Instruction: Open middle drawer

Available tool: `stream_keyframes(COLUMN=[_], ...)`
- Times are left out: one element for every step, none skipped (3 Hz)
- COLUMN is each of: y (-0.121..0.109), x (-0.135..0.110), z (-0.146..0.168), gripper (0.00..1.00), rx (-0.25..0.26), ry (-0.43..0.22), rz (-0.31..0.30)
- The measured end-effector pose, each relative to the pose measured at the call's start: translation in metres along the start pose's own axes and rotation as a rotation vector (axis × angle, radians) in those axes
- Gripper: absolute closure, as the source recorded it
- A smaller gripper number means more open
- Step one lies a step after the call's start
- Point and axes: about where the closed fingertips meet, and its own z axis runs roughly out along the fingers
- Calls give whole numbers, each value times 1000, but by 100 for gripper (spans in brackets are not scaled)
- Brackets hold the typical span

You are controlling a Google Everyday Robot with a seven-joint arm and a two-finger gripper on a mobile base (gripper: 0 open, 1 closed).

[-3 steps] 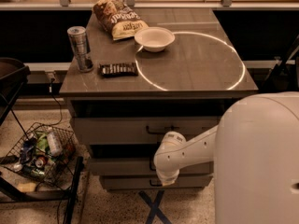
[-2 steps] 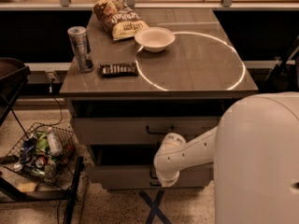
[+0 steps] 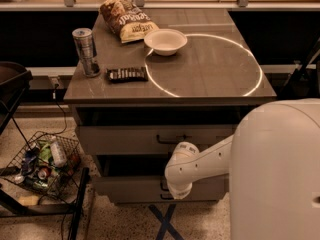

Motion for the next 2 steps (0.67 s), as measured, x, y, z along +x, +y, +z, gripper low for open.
stream_keyframes(y=[5,18], x=[0,0], z=[-8,-18], gripper=[100,100], rx=[21,35], ry=[4,7], rz=[8,27])
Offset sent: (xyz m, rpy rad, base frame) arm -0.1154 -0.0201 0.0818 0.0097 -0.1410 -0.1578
